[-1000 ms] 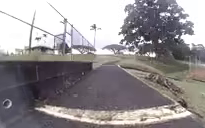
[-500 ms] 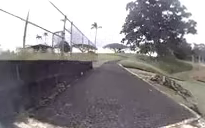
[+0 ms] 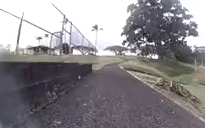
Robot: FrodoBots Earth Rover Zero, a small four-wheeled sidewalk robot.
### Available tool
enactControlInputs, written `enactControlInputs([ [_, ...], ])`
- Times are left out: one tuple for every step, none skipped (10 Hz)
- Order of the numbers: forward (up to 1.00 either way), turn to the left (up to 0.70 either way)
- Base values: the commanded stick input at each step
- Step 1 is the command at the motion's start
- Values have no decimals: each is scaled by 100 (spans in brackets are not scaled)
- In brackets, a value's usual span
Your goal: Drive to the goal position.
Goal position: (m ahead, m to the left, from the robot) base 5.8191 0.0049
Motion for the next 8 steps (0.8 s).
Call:
enactControlInputs([
  [85, -30],
  [85, -17],
  [85, -5],
  [85, 0],
  [85, 0],
  [85, 0],
  [85, 0],
  [85, 0],
])
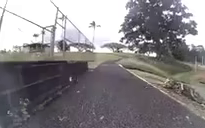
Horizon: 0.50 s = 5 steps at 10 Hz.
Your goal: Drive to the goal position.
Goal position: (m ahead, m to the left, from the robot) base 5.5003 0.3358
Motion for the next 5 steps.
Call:
enactControlInputs([
  [85, 0],
  [85, 0],
  [85, 0],
  [85, 0],
  [85, 0],
])
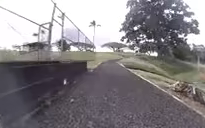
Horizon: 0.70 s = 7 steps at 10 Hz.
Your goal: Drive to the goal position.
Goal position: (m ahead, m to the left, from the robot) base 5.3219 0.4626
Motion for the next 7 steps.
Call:
enactControlInputs([
  [85, 0],
  [85, -14],
  [85, -19],
  [85, -8],
  [85, 0],
  [85, 0],
  [85, 0],
])
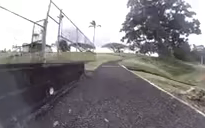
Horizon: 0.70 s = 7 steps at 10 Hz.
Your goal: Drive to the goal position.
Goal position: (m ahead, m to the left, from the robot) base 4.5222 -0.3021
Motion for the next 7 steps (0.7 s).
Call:
enactControlInputs([
  [85, 0],
  [85, 0],
  [85, 0],
  [85, 0],
  [85, 0],
  [85, 0],
  [85, 0],
])
